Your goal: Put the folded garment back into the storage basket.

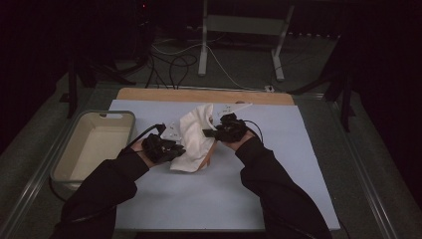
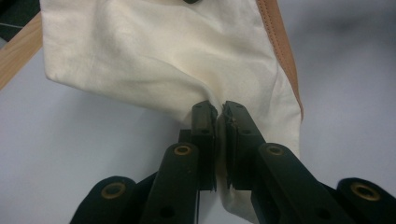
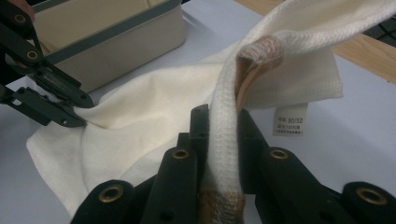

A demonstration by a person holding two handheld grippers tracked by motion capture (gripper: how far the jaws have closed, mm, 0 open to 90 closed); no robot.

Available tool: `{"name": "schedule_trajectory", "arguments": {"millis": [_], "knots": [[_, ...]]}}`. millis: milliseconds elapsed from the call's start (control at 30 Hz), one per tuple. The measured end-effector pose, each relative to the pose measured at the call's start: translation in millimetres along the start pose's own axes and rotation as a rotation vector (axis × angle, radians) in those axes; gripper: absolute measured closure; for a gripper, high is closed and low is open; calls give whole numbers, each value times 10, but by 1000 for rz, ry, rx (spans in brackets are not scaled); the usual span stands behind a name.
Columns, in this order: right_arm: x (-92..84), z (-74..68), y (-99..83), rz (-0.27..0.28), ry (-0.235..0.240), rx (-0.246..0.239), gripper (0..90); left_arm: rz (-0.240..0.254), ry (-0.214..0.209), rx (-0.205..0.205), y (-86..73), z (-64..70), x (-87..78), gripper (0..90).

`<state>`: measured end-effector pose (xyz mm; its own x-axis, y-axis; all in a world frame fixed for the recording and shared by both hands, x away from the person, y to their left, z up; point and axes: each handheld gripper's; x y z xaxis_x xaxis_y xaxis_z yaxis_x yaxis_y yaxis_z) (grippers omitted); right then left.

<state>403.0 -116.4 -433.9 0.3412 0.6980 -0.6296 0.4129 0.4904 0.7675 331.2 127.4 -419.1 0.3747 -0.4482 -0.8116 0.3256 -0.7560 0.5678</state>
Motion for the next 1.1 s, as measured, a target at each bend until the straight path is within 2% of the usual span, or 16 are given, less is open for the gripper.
{"name": "schedule_trajectory", "arguments": {"millis": [333, 533, 1100], "knots": [[115, -127, 119, -5, 17, -16, 819, -2, -13, -11, -141, -78, -131, 850], [179, -203, 209, 3, 30, -24, 819, -2, -15, -3, -202, -114, -228, 850], [301, -309, 379, 9, 54, -36, 819, 0, -19, -26, -342, -243, -467, 850]]}}
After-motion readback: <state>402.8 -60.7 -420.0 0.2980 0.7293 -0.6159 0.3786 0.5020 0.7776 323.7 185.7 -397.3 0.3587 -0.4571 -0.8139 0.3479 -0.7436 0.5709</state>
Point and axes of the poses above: each handheld gripper's, and its own axes: x roughly forward along the jaws, y roughly out of its top, z roughly to its right, and after that the axes turned 5 degrees about -z, right-handed
